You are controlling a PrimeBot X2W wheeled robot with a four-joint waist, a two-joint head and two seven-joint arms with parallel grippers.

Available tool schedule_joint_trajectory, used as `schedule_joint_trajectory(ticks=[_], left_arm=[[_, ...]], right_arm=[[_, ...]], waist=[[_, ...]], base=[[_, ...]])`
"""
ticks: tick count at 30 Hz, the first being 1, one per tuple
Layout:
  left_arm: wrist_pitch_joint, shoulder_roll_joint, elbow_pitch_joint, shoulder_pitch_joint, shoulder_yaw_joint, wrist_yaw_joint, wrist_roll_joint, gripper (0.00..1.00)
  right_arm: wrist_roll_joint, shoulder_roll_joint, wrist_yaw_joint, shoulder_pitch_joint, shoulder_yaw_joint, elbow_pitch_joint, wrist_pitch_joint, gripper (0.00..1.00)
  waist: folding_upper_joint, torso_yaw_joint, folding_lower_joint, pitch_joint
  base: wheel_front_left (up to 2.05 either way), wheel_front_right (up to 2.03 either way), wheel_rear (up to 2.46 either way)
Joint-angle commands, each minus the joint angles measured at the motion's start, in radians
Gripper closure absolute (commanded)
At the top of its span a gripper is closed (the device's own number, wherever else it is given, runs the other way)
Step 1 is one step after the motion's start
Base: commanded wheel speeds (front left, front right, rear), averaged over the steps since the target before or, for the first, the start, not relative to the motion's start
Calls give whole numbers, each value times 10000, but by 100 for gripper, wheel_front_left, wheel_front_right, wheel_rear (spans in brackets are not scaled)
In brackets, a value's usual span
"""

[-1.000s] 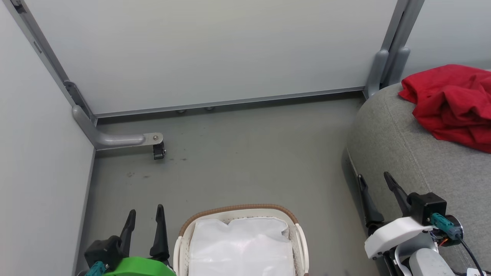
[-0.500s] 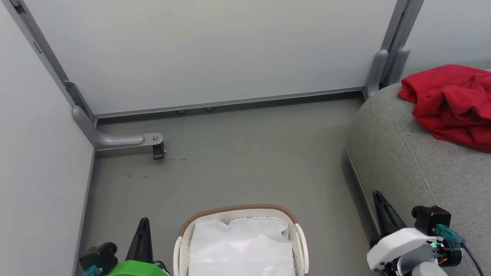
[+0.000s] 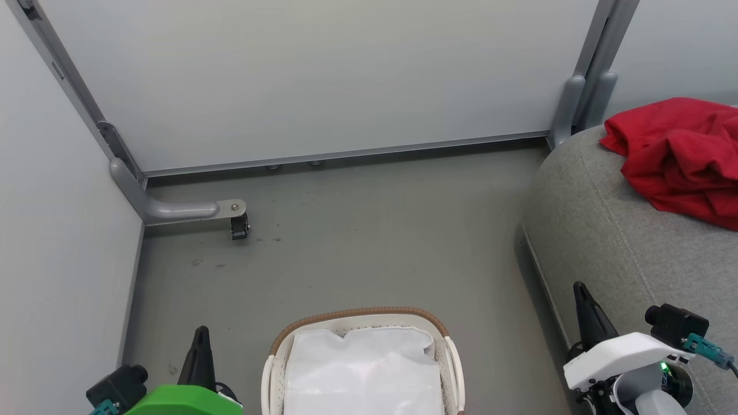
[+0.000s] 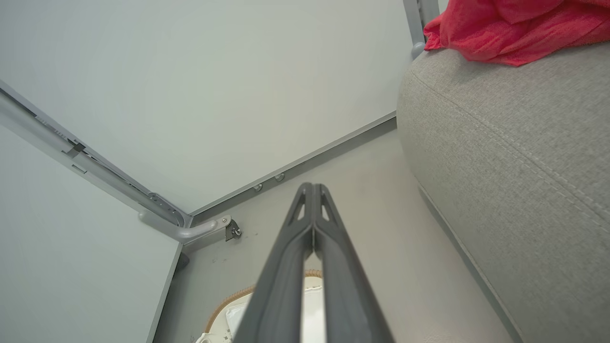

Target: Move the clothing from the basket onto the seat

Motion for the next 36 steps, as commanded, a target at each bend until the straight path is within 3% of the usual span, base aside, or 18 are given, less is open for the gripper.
schedule_joint_trajectory(ticks=[1,36], left_arm=[[73,17,-205,-356,120,-61,-357,100],[1288,27,-597,-773,980,-276,-4210,100]], right_arm=[[407,-52,-3,-135,-70,-219,81,100],[4924,-92,-6,-138,-531,-720,1282,100]], waist=[[0,3,0,0],[0,72,0,1]], base=[[0,0,0],[0,0,0]])
